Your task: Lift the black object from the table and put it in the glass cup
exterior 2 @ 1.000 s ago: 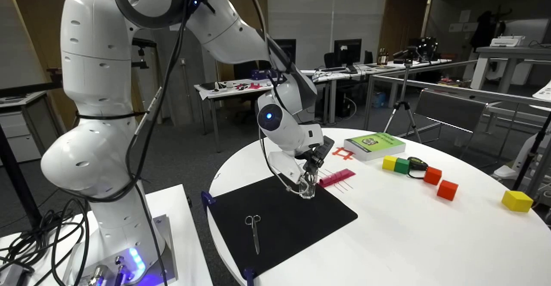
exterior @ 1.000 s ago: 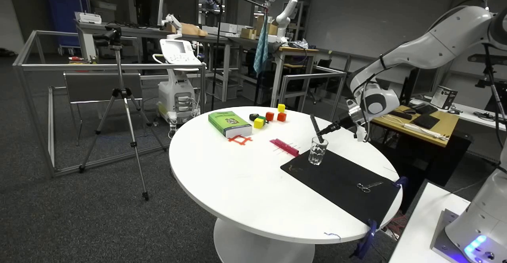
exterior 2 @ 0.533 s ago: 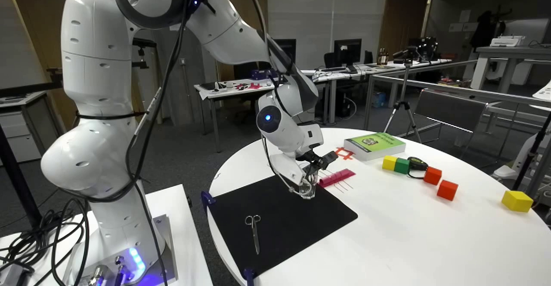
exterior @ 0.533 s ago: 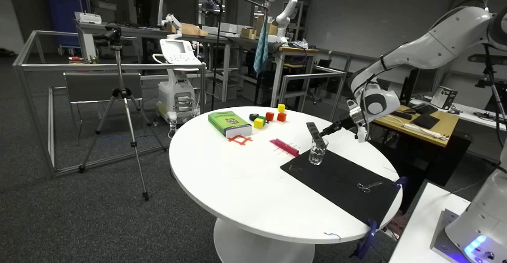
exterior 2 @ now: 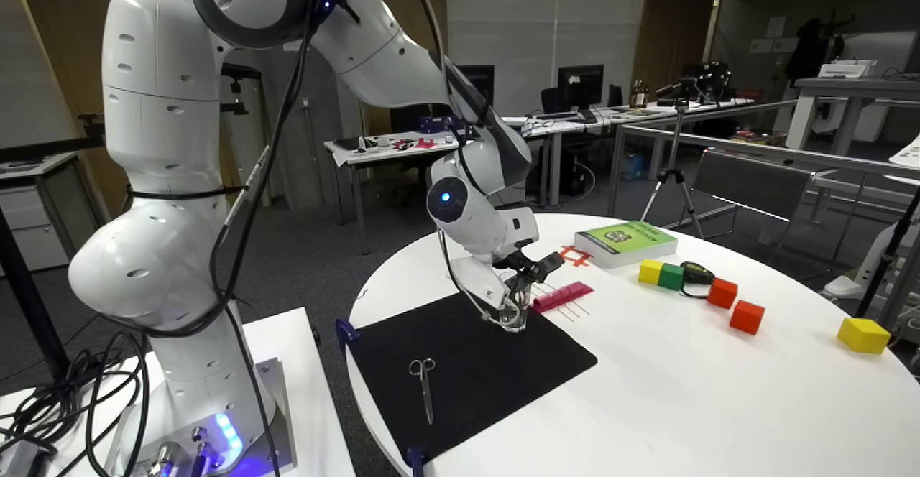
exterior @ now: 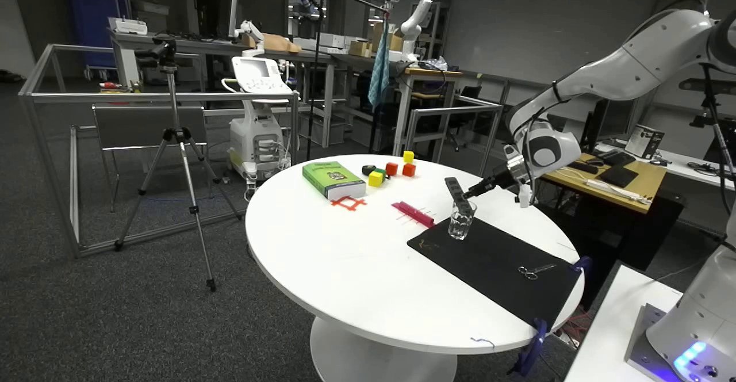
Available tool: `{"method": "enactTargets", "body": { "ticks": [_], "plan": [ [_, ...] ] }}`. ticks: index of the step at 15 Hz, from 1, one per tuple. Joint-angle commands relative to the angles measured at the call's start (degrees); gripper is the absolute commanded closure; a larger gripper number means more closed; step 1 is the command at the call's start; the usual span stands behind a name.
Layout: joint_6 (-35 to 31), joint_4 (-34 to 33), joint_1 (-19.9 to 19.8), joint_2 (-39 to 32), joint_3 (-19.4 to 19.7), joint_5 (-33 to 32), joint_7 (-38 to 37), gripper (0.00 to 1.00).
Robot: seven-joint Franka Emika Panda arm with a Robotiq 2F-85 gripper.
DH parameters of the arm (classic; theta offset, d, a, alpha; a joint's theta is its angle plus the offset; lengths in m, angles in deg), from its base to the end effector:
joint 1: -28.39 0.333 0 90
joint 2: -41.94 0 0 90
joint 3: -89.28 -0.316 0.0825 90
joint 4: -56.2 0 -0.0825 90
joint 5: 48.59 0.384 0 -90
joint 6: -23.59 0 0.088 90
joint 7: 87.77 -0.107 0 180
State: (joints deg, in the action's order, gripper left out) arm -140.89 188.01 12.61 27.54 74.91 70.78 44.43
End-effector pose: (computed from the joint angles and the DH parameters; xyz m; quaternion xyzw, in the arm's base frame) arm 0.4873 -0.0581 0.2256 -0.9171 -0.1120 -0.3708 0.0945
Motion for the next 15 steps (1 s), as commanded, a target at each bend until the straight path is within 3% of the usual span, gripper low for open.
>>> {"method": "enactTargets", "body": {
  "ticks": [1, 7, 12, 13, 14, 15],
  "plan": [
    [0.12, 1.08, 0.09, 2.20, -0.63, 0.58, -1.51, 0.00],
    [-6.16, 1.26, 0.59, 4.53, -1.11, 1.13, -4.20, 0.00],
    [-15.48, 1.55, 0.04, 6.60, -4.74, -4.97, -16.82, 0.00],
    [-15.06, 2.19, 8.17, 7.20, 2.69, -8.33, -22.85, 0.00],
    [-16.77, 1.59, 1.00, 6.38, -5.45, -9.69, -25.30, 0.00],
    [-17.05, 1.62, 2.05, 6.34, -5.21, -12.45, -30.40, 0.00]
  ]
}}
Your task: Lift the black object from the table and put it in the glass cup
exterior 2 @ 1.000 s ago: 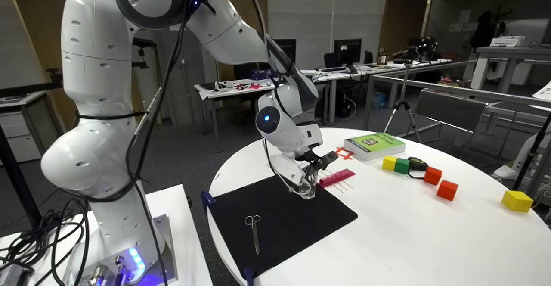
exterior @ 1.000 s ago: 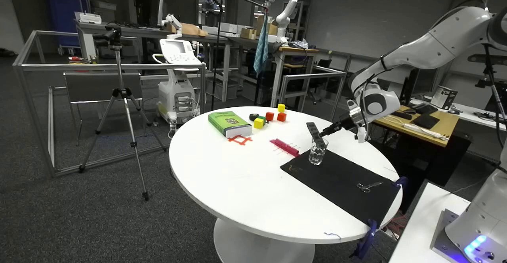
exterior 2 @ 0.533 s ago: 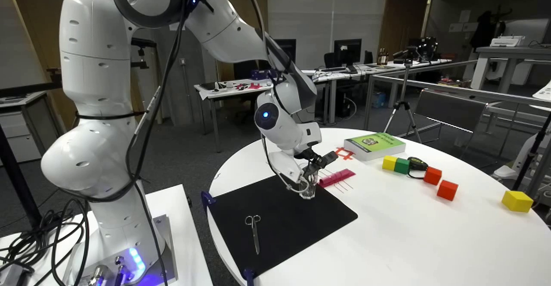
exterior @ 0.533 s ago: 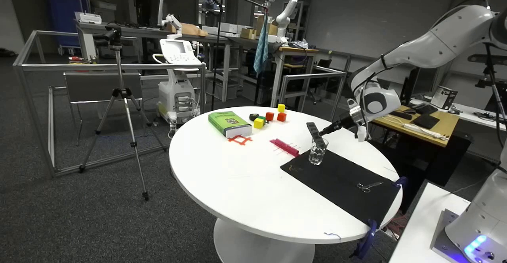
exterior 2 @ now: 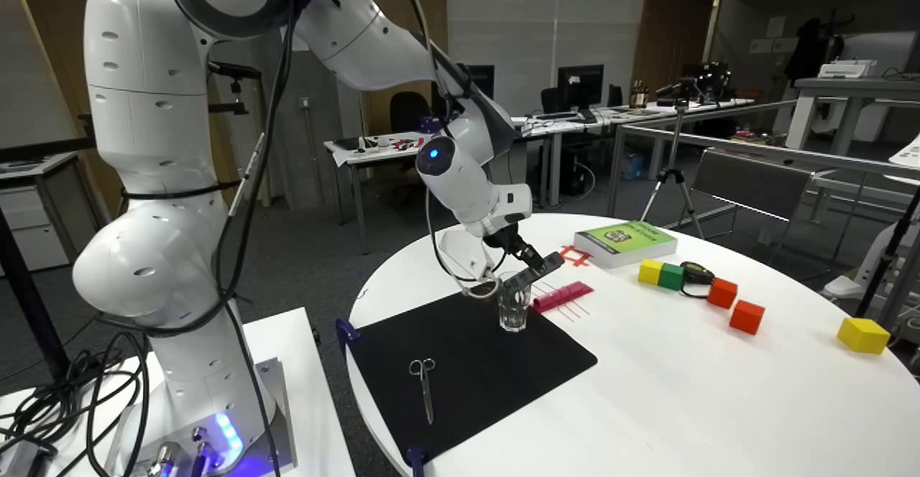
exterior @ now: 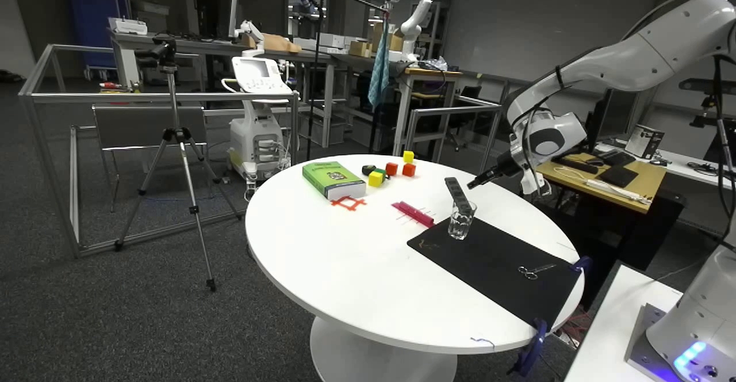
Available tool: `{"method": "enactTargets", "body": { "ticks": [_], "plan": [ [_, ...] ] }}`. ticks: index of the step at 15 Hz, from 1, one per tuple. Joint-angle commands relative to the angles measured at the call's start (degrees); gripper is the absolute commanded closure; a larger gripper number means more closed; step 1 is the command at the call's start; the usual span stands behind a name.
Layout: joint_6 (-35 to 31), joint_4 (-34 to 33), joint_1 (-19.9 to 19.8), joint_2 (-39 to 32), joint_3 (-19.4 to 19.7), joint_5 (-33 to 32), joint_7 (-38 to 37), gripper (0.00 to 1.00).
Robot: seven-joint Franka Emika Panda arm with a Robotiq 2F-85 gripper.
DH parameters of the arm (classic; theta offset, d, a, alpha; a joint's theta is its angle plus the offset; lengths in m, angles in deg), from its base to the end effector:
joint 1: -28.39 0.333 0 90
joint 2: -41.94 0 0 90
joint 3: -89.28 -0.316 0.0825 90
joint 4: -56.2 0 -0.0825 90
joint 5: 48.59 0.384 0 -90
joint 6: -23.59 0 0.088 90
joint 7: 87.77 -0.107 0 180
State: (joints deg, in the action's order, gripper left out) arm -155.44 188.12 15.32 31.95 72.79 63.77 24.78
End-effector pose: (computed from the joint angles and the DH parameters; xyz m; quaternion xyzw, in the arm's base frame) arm 0.4829 -0.0501 0.2725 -0.9423 -0.0221 -0.3317 0.0393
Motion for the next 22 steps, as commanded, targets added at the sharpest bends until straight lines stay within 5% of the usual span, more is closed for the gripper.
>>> {"method": "enactTargets", "body": {
  "ticks": [1, 6, 7, 11, 17, 22],
  "plan": [
    [-3.12, 1.19, -0.98, 1.25, -4.31, -8.08, -15.68, 0.00],
    [-1.56, 1.37, -2.20, -0.20, -6.20, -21.73, -39.10, 0.00],
    [0.34, 1.64, 6.09, 0.12, 2.64, -24.50, -43.87, 0.00],
    [3.28, 2.94, 10.22, 1.56, 9.13, -40.36, -62.25, 0.00],
    [11.45, 0.86, 10.73, 4.77, 15.83, -69.13, -90.72, 0.00],
    [24.12, -9.51, 9.85, 5.11, 18.20, -87.56, -111.40, 0.00]
  ]
}}
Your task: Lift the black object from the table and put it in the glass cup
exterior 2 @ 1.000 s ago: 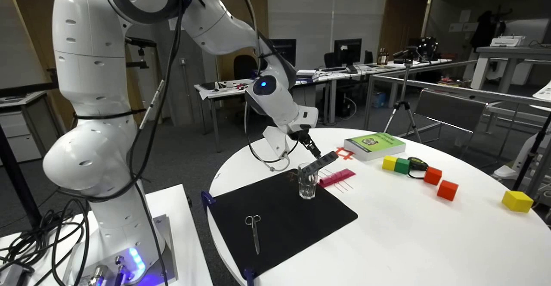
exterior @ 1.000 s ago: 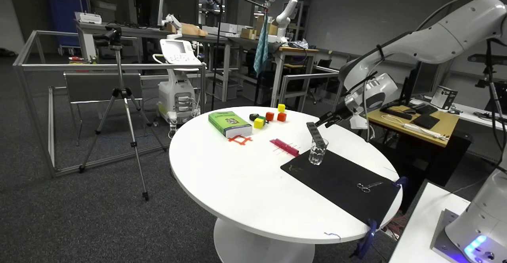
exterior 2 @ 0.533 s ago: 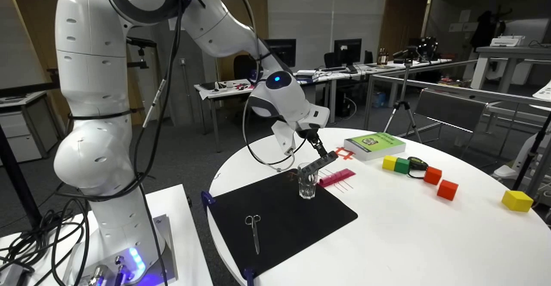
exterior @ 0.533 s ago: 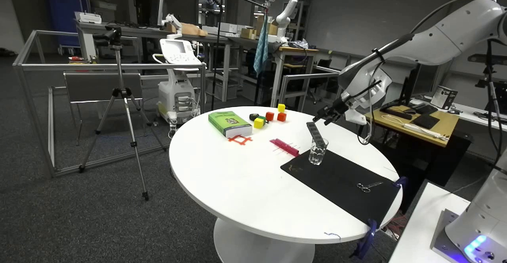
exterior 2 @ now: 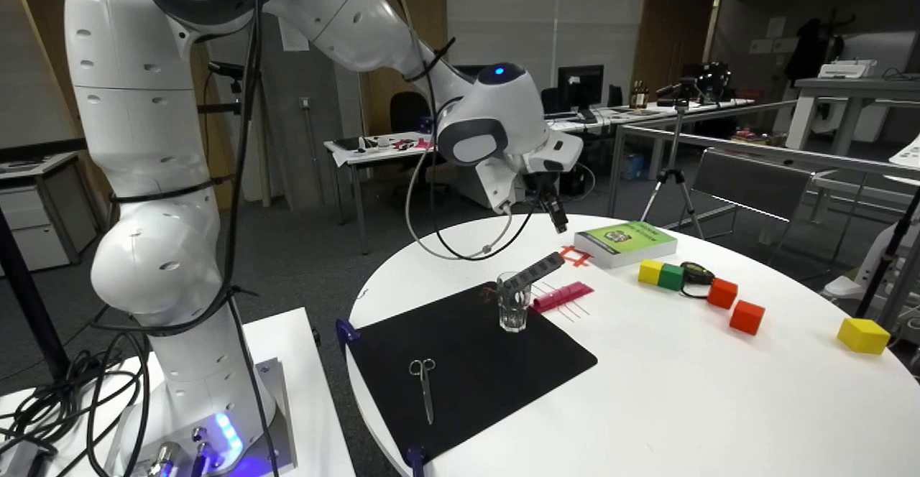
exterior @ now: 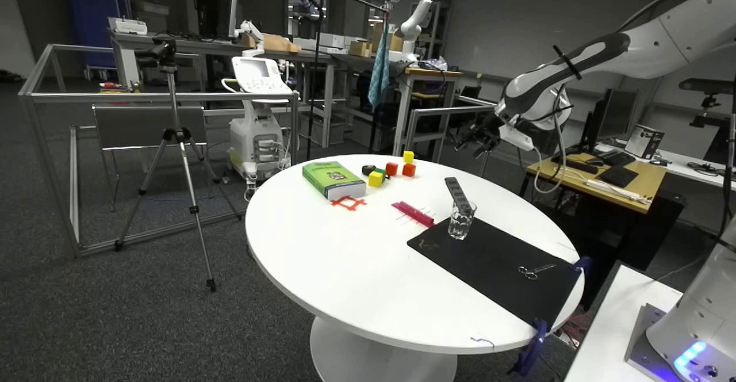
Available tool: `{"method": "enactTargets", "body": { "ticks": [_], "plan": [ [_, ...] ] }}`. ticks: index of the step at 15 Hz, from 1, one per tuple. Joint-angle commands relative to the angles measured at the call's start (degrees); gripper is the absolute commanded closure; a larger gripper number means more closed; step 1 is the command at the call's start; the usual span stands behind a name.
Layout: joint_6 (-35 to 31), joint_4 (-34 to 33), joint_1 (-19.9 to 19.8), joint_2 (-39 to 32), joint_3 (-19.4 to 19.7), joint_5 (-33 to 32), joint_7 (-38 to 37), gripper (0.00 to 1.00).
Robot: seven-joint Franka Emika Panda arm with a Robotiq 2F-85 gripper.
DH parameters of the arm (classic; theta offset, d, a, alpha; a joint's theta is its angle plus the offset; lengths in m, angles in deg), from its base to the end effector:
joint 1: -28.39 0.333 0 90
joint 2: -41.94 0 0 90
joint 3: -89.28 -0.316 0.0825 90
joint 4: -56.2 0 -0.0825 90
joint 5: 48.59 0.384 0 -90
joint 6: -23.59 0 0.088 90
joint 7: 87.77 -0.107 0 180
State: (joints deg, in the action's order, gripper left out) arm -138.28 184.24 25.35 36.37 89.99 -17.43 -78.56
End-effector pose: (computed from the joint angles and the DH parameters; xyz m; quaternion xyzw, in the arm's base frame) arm 0.5680 -0.0632 0.3766 -0.9440 0.1822 -0.2499 0.1153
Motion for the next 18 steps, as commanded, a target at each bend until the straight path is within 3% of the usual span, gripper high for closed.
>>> {"method": "enactTargets", "body": {
  "ticks": [1, 10, 18],
  "plan": [
    [9.26, -8.28, -0.09, -0.11, 1.20, -8.57, -10.68, 0.00],
    [31.33, -30.32, -0.41, -14.18, 2.04, -17.85, -19.21, 0.00],
    [41.82, -46.97, -2.35, -28.84, 2.60, -18.73, -17.87, 0.00]
  ]
}}
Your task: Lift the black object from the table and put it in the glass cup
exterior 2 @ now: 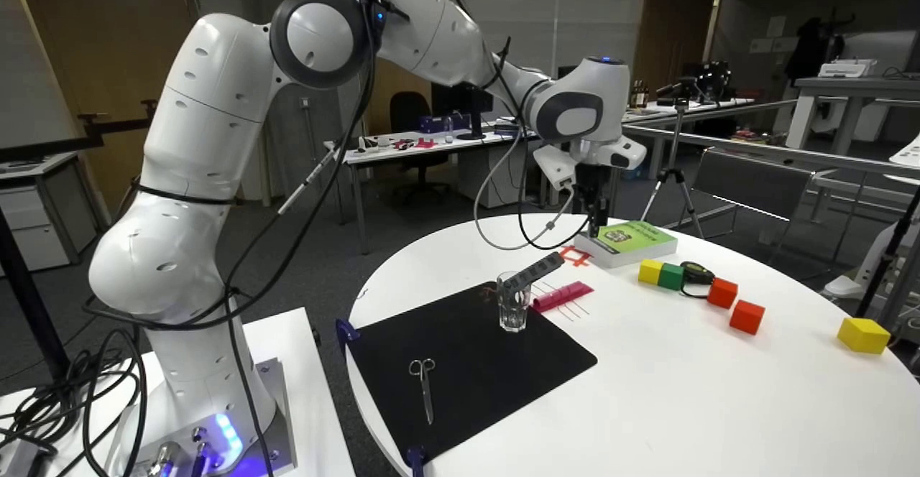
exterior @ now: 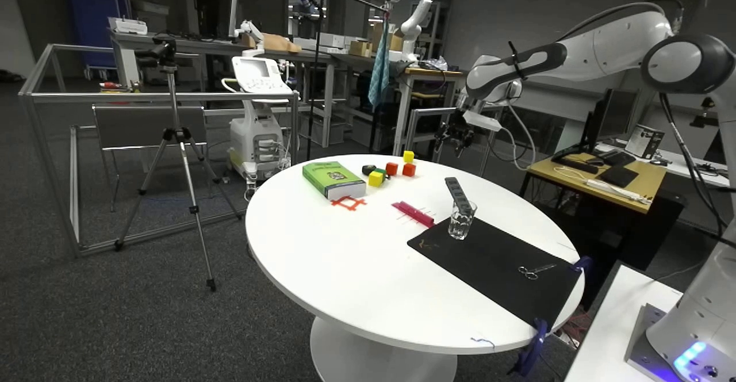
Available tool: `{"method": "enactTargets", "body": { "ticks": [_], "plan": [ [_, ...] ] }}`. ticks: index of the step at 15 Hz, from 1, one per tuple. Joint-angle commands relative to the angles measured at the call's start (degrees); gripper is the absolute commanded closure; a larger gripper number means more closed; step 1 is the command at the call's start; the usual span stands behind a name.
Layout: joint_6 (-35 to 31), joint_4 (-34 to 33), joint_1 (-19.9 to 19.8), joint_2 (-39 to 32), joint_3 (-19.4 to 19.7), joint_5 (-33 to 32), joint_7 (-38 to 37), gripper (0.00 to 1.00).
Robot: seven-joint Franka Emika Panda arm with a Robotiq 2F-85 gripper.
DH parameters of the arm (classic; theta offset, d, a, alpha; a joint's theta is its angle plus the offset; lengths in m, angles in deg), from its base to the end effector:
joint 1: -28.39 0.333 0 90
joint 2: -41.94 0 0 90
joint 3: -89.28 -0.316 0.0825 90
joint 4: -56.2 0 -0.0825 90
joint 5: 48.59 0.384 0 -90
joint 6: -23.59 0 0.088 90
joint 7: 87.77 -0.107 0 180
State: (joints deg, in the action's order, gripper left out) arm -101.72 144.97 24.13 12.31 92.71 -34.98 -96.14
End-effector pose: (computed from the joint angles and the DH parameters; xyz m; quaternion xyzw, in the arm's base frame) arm 0.7012 -0.0796 0.3624 -0.9749 0.1958 -0.0603 0.0866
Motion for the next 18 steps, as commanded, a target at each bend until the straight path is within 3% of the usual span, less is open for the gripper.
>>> {"method": "enactTargets", "body": {
  "ticks": [1, 11, 18],
  "plan": [
    [6.57, -9.40, -1.51, -6.21, -0.30, -0.94, -0.09, 0.00],
    [16.00, -21.68, -1.99, -16.89, 0.07, -2.89, -0.79, 0.00],
    [21.14, -24.58, -2.15, -19.84, -0.12, -4.26, -0.29, 0.00]
  ]
}}
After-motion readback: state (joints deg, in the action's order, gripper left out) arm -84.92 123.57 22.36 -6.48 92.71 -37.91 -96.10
